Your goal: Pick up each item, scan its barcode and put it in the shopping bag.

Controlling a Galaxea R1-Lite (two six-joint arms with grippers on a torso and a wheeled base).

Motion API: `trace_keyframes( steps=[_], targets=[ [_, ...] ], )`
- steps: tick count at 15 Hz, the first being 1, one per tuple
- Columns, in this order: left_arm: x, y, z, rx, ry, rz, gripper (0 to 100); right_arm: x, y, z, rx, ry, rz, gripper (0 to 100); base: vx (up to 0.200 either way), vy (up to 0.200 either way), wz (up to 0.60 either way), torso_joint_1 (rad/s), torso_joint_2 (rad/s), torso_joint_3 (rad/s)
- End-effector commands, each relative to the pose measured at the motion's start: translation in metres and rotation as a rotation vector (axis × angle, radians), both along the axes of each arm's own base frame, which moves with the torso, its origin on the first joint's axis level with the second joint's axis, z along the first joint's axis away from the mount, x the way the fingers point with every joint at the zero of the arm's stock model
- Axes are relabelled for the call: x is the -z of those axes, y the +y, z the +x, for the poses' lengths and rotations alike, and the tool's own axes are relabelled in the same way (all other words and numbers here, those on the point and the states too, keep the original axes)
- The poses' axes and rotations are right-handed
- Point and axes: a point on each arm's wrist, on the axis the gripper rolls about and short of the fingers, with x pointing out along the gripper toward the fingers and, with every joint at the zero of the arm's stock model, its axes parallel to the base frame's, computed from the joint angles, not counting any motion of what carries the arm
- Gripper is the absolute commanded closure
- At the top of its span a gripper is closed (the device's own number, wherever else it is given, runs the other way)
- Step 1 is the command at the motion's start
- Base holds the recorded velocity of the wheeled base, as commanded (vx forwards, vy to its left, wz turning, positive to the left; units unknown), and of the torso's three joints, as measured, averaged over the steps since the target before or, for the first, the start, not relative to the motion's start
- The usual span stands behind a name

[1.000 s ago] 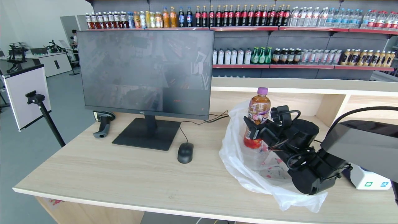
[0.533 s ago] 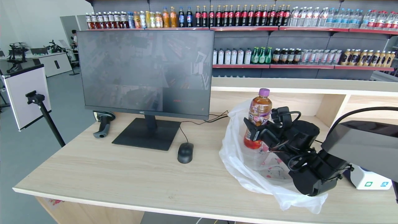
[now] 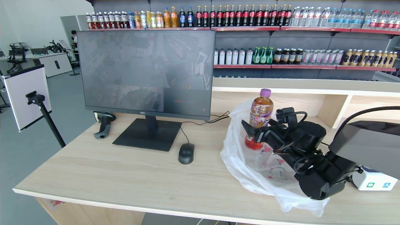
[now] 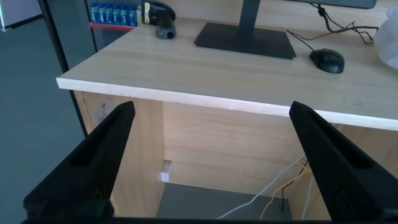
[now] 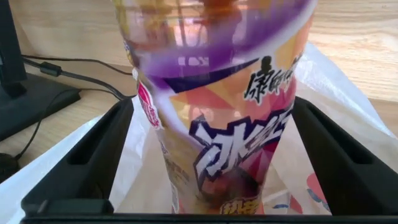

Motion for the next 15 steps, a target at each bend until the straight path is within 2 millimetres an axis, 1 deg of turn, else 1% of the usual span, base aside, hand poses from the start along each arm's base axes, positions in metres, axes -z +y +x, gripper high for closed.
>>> trace_keyframes(
  steps=[1, 7, 8, 10, 12, 13, 14, 15],
  targets=[
    [0.000, 0.000, 0.000, 0.000, -0.001, 0.000, 0, -0.012, 0.001, 0.001, -0.002, -0.039, 0.020, 0, 0.000, 0.000, 0.00, 0.000, 0.00, 0.000],
    [0.000, 0.000, 0.000, 0.000, 0.001, 0.003, 0, -0.035, 0.001, -0.005, -0.008, -0.095, 0.044, 0, 0.000, 0.000, 0.00, 0.000, 0.00, 0.000],
    [0.000, 0.000, 0.000, 0.000, 0.002, 0.005, 0, -0.043, -0.001, -0.009, -0.008, -0.113, 0.050, 0, 0.000, 0.000, 0.00, 0.000, 0.00, 0.000],
    [0.000, 0.000, 0.000, 0.000, 0.002, 0.005, 0, -0.046, -0.003, -0.015, -0.008, -0.109, 0.049, 0, 0.000, 0.000, 0.00, 0.000, 0.00, 0.000],
    [0.000, 0.000, 0.000, 0.001, 0.004, 0.005, 0, -0.059, -0.004, -0.021, -0.010, -0.143, 0.052, 0, 0.000, 0.000, 0.00, 0.000, 0.00, 0.000],
    [0.000, 0.000, 0.000, 0.000, 0.004, 0.005, 0, -0.062, -0.004, -0.023, -0.010, -0.148, 0.053, 0, 0.000, 0.000, 0.00, 0.000, 0.00, 0.000],
    [0.001, 0.000, 0.000, 0.001, 0.005, 0.007, 0, -0.068, -0.005, -0.030, -0.013, -0.156, 0.058, 0, 0.000, 0.000, 0.00, 0.000, 0.00, 0.000],
    [0.001, 0.000, 0.000, 0.001, 0.005, 0.007, 0, -0.069, -0.006, -0.035, -0.015, -0.151, 0.057, 0, 0.000, 0.000, 0.00, 0.000, 0.00, 0.000]
  ],
)
